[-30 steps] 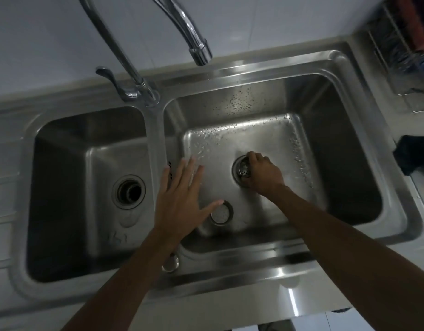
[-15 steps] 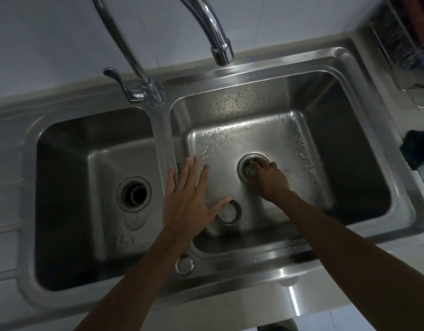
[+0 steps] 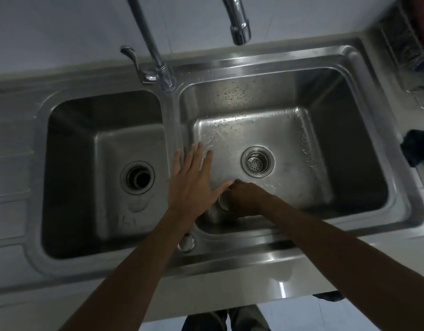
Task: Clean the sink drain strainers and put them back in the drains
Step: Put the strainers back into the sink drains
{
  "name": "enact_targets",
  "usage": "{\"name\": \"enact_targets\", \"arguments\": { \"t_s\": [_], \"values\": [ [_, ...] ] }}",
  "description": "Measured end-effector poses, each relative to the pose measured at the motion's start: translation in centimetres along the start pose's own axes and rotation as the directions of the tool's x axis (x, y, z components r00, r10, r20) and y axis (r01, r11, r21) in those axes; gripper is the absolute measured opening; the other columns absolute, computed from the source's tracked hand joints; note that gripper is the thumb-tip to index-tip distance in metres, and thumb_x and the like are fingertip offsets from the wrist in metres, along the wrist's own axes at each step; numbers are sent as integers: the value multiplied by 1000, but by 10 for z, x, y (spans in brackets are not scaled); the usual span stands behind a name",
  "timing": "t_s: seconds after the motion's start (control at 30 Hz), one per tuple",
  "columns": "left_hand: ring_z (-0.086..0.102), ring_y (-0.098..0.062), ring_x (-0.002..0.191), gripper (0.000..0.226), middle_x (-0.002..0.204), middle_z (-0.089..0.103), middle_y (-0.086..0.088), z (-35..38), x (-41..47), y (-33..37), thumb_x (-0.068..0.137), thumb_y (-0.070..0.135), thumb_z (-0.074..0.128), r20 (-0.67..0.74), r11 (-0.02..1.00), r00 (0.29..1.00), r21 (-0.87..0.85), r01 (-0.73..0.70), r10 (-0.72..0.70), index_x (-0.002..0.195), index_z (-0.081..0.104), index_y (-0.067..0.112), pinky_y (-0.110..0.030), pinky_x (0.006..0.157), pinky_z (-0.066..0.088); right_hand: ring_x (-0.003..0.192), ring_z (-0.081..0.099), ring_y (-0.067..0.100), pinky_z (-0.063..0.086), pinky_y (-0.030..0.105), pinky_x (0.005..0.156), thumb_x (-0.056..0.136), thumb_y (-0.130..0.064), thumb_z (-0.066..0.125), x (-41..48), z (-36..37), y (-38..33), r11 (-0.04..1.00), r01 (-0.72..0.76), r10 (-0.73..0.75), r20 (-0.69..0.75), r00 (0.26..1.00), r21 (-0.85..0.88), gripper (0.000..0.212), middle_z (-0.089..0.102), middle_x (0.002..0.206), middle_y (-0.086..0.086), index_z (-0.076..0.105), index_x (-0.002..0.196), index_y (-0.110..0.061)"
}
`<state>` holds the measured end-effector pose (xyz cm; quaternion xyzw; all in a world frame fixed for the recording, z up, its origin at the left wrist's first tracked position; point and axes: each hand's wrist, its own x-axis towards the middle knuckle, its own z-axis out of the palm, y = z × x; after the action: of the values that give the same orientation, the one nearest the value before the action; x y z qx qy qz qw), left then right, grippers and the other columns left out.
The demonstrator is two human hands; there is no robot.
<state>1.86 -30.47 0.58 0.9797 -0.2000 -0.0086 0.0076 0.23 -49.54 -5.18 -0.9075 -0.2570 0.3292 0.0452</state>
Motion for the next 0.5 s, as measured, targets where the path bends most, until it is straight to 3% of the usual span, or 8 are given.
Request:
{"name": "enact_targets", "arguments": {
  "t_s": [0.1, 0.2, 0.33, 0.5],
  "values": [
    [17, -29, 160, 94, 172, 18, -14, -4, -3, 2, 96, 82, 27, 26, 999, 999, -19, 33, -32, 164, 24, 16, -52, 130, 10, 115, 58, 38, 54, 43, 84, 79, -38, 78, -4, -13, -1, 999, -28, 26, -56, 998, -28, 80, 50, 135, 15, 42, 145, -11],
    [19, -28, 160, 89, 172, 20, -12, -13, -17, 5, 99, 76, 29, 39, 996, 999, -77, 40, -37, 164, 24, 15, -50, 130, 14, 108, 62, 36, 56, 41, 83, 73, -43, 78, -21, -34, -1, 998, -55, 55, -143, 988, 5, 82, 55, 126, 11, 43, 143, -19],
    [26, -29, 157, 84, 170, 27, -12, -38, -40, 1, 101, 73, 34, 4, 981, 996, -175, 87, -87, 162, 30, 14, -50, 126, 28, 116, 58, 34, 53, 42, 91, 75, -48, 79, -48, -76, -5, 995, -68, 85, -252, 964, 76, 87, 54, 133, 11, 41, 148, -21],
    [19, -26, 159, 89, 173, 19, -9, -84, -68, -29, 98, 76, 26, 22, 967, 981, -160, 196, -195, 164, 24, 17, -49, 127, 22, 120, 54, 32, 50, 41, 95, 76, -52, 78, -68, -139, -33, 995, -60, 87, -360, 929, 84, 88, 53, 134, 10, 39, 148, -22]
  ]
}}
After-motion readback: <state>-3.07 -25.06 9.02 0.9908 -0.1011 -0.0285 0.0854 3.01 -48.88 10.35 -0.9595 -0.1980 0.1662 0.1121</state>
